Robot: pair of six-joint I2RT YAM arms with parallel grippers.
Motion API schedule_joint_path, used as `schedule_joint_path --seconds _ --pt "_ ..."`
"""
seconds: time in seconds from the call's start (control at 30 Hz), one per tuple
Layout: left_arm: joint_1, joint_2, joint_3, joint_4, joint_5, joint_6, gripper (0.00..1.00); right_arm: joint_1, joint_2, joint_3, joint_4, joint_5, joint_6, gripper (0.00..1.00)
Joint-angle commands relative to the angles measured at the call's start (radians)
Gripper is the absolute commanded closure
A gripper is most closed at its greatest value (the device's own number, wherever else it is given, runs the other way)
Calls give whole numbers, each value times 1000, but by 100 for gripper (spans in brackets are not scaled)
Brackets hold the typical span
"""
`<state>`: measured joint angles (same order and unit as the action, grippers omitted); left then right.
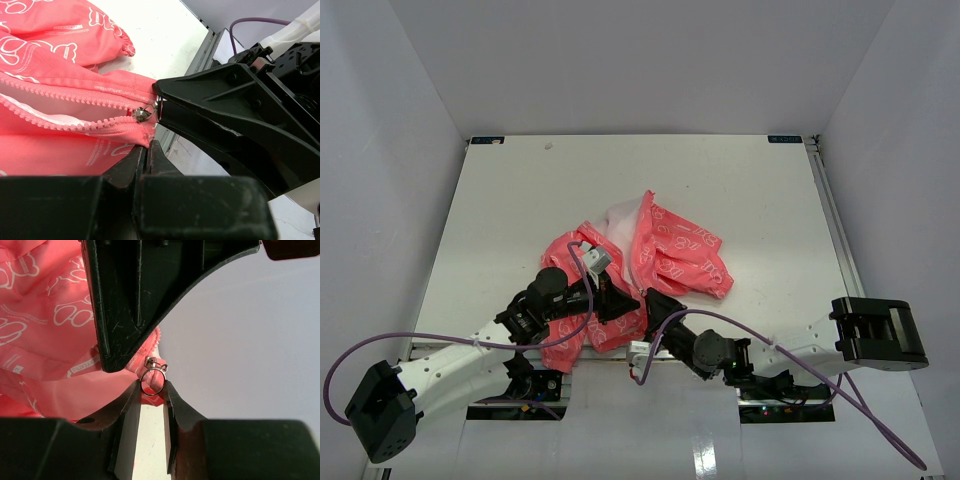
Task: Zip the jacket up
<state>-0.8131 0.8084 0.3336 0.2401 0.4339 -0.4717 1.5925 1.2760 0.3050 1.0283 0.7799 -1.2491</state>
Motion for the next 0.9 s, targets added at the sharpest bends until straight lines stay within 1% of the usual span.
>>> schedule_joint_path --seconds 0.0,0.1,0.17,0.57,0.73,0.87 --pt "3 -24 5 8 23 -2 100 1 -24 6 76 19 14 83" --pt "3 -24 3 10 22 -4 100 1 -21 8 76 16 13 89" --pt "2 -24 4 10 23 -4 100 1 -16 10 73 15 15 91" --pt "2 -24 4 8 26 -4 100 0 -9 33 75 3 22 92" --pt "2 -29 -4 18 32 -5 100 -9 -20 103 -12 -3 69 92" --pt "3 -29 -2 24 45 -5 100 -26 -27 156 -89 -33 77 92"
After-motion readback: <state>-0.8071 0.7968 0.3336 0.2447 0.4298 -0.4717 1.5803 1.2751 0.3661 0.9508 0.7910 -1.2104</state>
